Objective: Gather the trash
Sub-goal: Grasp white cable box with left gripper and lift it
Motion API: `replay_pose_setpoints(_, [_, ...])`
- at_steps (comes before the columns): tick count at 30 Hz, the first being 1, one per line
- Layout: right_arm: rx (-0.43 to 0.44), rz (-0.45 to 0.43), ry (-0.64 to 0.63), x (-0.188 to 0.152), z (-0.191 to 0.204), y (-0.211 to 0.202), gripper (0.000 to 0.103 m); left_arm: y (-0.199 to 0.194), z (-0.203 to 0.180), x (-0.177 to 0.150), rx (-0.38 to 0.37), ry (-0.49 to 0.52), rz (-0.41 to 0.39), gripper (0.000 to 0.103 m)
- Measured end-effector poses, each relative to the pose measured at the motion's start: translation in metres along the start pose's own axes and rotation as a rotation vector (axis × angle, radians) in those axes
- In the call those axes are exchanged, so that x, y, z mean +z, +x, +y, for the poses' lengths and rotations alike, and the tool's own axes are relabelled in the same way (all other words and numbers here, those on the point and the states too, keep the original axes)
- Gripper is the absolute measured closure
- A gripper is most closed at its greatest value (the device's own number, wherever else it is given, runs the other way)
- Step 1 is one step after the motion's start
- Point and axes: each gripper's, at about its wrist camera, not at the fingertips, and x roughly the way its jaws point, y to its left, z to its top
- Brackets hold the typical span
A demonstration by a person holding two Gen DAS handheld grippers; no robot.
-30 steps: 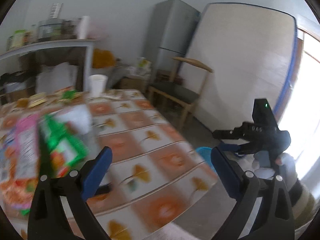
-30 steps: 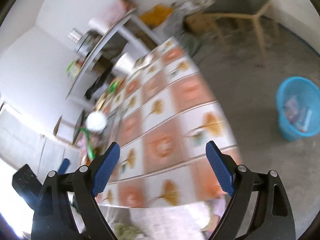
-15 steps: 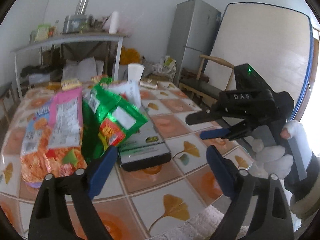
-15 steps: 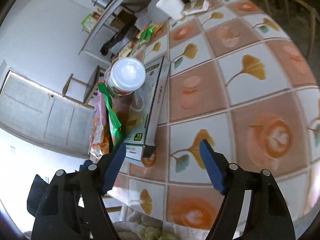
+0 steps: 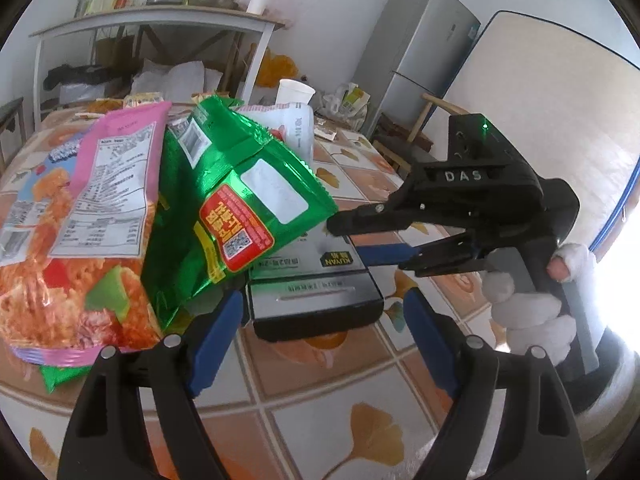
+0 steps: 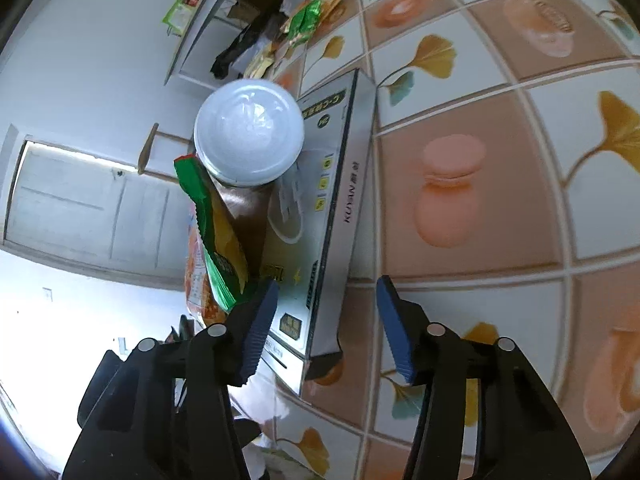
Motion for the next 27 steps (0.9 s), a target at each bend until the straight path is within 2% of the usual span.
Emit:
replay_pose_setpoints(4, [-0.003,0.033,-0.003,-0.004,0.002,0.009,0.070,0.010,0.004,0.000,-0.011,-0.020,0.006,0.033])
replay_pose_setpoints(8, [0.005,0.025,0.018,-0.006,-0.001,0.007,0.073,0.013,0.003,0.001,-0.021,-0.022,0.010,0.038])
replay_pose_setpoints(15, [-0.017,-0.001,0.038,-0.023,-0.004,-0.005,0.074,0.014,-0.017,-0.003,-0.057,0.029,0.049,0.039])
replay_pose_setpoints(23, [-0.049,-0.039,0.108,-0.053,-0.011,-0.029,0.074,0.003,-0.050,-0.016,-0.214,0.114,0.180,0.039])
replay_pose_setpoints(27, [-0.048,-0.028,0.122,-0.073,-0.013,-0.041,0.072,-0.009,-0.055,-0.022,-0.278,0.115,0.242,0.039])
